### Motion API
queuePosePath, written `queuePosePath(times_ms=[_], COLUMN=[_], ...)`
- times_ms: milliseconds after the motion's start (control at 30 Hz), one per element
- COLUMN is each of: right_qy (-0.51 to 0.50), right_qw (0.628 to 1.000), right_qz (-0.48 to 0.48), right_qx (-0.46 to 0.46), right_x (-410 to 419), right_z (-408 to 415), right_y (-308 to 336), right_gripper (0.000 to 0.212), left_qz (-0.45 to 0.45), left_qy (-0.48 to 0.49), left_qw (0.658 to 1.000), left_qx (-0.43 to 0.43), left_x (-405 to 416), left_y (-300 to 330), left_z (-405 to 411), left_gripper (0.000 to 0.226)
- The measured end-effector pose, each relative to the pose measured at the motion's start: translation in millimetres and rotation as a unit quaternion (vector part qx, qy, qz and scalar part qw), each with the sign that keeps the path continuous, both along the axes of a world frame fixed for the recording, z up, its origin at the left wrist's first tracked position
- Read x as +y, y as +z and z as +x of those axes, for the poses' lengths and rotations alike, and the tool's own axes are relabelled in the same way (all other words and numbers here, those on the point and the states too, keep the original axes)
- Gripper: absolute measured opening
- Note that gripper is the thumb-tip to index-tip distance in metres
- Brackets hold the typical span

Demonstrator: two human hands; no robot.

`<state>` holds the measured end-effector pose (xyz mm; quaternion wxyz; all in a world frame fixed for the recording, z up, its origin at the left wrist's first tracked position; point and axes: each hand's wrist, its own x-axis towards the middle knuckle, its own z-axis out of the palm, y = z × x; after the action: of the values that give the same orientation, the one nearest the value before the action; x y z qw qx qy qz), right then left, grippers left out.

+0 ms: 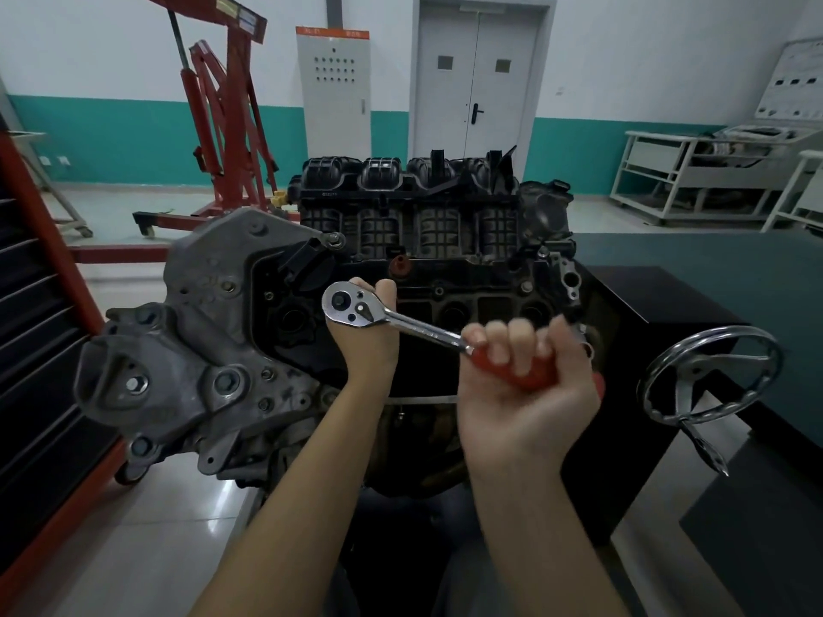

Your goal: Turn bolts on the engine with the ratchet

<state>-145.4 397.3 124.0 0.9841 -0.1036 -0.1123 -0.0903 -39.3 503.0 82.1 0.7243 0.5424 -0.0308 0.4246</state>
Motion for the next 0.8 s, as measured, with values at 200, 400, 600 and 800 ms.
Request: queuePosePath(times_ms=[200, 400, 600, 800], right_qy=[0.009, 0.105, 0.08, 0.003], right_qw=[0.999, 0.965, 0.977, 1.0], right_qz=[-0.05, -0.24, -0.197, -0.012], right_qx=[-0.02, -0.008, -0.007, 0.009], right_x=[-11, -18, -17, -4], right_z=[17, 70, 55, -2], right_y=[14, 86, 70, 0], right_gripper=[0.038, 0.04, 0.036, 0.043], left_qz=[0.043, 0.064, 0.053, 0.058], left_qy=[-0.005, -0.013, -0.012, -0.02], left_qw=[0.999, 0.998, 0.996, 0.998], left_qx=[0.014, -0.005, 0.068, 0.01], left_x=[2, 0, 4, 4], left_y=[-4, -1, -5, -3], left_z=[5, 5, 1, 3], left_gripper=[0.053, 0.031, 0.028, 0.048])
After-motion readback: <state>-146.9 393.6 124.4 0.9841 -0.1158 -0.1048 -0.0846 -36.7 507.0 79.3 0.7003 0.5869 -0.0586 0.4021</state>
